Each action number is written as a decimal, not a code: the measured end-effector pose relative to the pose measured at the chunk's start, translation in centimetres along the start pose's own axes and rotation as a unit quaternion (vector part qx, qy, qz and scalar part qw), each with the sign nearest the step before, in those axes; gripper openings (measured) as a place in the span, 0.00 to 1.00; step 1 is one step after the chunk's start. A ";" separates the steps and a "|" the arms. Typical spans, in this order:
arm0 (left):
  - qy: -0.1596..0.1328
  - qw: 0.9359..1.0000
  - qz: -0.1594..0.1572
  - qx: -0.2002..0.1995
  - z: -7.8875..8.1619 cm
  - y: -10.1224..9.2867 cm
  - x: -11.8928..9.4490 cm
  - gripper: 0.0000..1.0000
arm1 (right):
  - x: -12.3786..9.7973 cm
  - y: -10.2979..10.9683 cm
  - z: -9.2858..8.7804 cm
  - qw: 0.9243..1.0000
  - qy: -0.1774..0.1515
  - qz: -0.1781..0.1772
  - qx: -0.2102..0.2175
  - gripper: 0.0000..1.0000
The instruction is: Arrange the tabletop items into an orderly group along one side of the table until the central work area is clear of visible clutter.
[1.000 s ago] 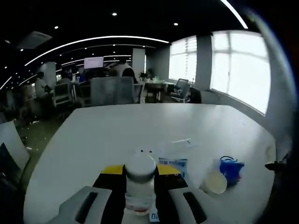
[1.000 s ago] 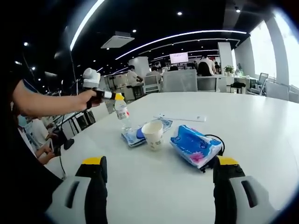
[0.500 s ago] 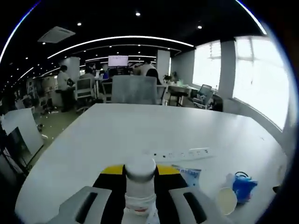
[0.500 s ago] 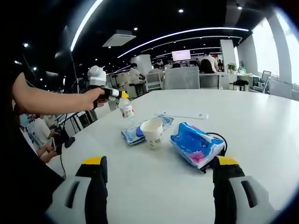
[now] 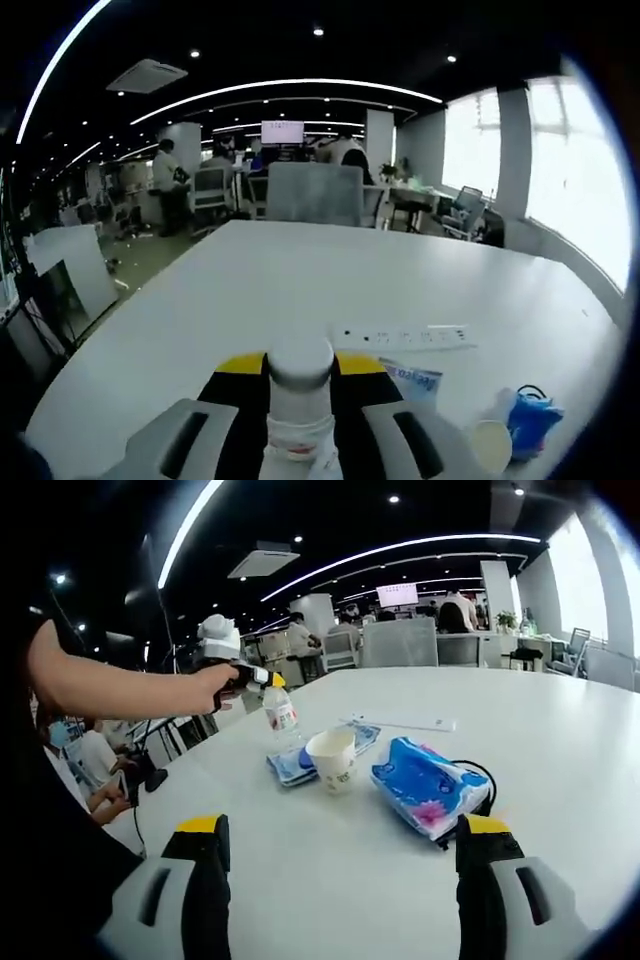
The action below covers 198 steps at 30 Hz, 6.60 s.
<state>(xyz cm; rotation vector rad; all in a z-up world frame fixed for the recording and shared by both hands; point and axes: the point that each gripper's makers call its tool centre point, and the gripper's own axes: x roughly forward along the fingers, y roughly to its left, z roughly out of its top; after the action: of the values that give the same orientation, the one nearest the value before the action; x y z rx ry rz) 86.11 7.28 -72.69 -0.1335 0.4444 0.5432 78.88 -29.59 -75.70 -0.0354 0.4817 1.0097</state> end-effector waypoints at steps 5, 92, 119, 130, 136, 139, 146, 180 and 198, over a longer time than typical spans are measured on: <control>-0.007 0.999 0.027 -0.015 -0.1 0.0 -0.5 0.21 | 0.0 -0.1 -0.4 1.000 0.005 0.004 -0.001 0.90; 0.015 0.961 -0.253 0.112 -7.0 -0.1 -16.2 1.00 | -0.6 1.7 4.1 0.998 -0.024 -0.046 -0.021 0.94; 0.008 0.958 -0.262 0.114 -7.4 -2.1 -19.1 0.99 | 6.3 2.9 7.7 0.997 -0.010 0.020 -0.076 0.75; 0.009 0.957 -0.265 0.114 -8.1 -1.5 -19.5 0.99 | 10.2 1.0 8.6 0.999 -0.018 -0.020 -0.037 0.53; 0.006 0.958 -0.265 0.106 -7.9 -1.4 -19.8 0.99 | 11.9 -0.2 7.6 0.999 0.000 -0.039 0.017 0.44; -0.001 0.957 -0.275 0.096 -7.8 -1.7 -19.9 0.99 | 12.7 -0.9 6.6 0.998 0.019 -0.061 0.009 0.40; -0.010 0.955 -0.279 0.106 -7.8 -1.4 -20.1 0.98 | 14.1 -1.2 5.0 0.996 0.043 -0.067 0.037 0.33; -0.018 0.957 -0.272 0.102 -7.1 0.0 -19.6 0.92 | 16.6 -1.1 2.5 0.987 0.074 -0.091 0.108 0.00; -0.030 0.955 -0.274 0.106 -6.5 -0.1 -20.7 0.92 | 15.9 1.6 4.9 0.992 0.049 -0.064 0.098 0.00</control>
<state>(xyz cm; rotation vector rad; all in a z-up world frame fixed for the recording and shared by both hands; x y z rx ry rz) 67.88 -4.06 -69.39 -0.0297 0.3827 -0.0485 86.34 -14.77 -77.39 0.0602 0.6584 0.8343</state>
